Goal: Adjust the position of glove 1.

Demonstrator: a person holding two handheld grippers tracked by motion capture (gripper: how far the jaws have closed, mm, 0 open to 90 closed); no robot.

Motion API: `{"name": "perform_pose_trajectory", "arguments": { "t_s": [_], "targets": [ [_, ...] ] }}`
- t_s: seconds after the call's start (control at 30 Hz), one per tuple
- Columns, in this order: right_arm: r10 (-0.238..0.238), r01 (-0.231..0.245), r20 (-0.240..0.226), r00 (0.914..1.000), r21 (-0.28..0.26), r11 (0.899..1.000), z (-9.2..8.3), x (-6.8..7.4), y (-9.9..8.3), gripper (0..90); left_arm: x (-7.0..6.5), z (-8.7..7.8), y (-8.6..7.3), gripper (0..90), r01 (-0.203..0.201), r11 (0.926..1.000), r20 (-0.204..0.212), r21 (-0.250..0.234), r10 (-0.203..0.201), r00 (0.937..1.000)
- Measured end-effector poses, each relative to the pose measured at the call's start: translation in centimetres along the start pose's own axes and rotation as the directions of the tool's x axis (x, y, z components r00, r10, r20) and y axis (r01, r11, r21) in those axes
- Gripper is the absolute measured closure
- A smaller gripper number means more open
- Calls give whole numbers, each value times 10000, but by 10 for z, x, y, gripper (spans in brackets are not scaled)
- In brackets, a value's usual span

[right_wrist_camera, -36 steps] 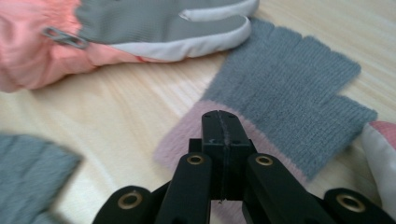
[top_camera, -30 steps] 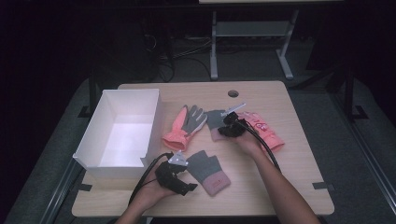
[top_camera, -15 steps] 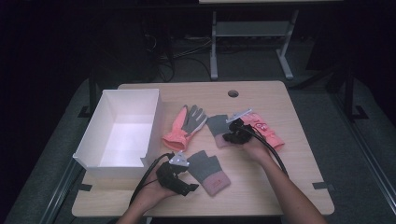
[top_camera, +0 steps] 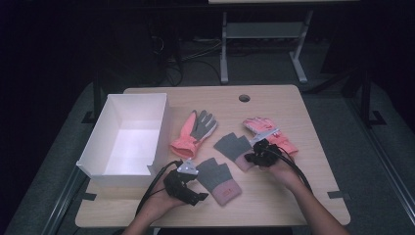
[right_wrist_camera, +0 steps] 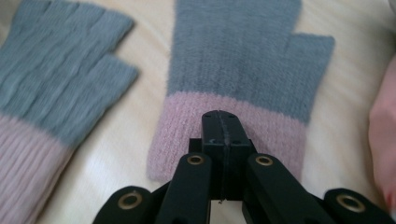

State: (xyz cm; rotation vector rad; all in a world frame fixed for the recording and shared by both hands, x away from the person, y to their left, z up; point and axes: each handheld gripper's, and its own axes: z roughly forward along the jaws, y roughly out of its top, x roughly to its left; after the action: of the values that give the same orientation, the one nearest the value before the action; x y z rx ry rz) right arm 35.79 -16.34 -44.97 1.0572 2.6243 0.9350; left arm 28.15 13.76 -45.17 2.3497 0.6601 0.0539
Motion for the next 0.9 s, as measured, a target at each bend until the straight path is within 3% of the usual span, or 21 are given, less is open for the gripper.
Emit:
{"name": "perform_pose_trajectory", "arguments": {
  "t_s": [0.13, 0.33, 0.37, 0.47, 0.6, 0.67, 0.73, 0.9],
  "targets": [
    [-4, 4, 1, 10000, 2, 10000, -10, 4, -13, 900, -1, 0, 1, 190, 57, 10000, -38, -78, -57, 10000],
    [-23, 23, 54, 10000, 75, 10000, -26, 11, -34, 900, 0, -1, 2, 191, -210, 9997, -58, 114, 211, 9998],
    [-68, 68, 52, 10000, 82, 9999, -30, 13, -38, 900, -1, -1, 1, 194, -86, 9999, -16, 70, 86, 10000],
    [-28, 28, 17, 10000, -13, 10000, -37, 16, -48, 900, -4, -3, 3, 315, -67, 9998, 142, -173, 69, 9999],
    [119, -121, -43, 9999, -409, 9991, -48, 13, -51, 900, -11, -2, 6, 676, -97, 9995, 583, -301, 114, 9982],
    [254, -254, -3, 9997, -631, 9977, -52, 10, -50, 898, -15, 2, 8, 806, -121, 9997, 871, -218, 139, 9961],
    [315, -314, 3, 9995, -638, 9975, -53, 8, -50, 877, -19, 8, 12, 882, -241, 9997, 1068, -82, 249, 9940],
    [388, -382, 65, 9992, -751, 9964, -55, 4, -49, 826, -27, 26, 20, 894, -602, 9979, 1280, 223, 568, 9902]
  ]
}}
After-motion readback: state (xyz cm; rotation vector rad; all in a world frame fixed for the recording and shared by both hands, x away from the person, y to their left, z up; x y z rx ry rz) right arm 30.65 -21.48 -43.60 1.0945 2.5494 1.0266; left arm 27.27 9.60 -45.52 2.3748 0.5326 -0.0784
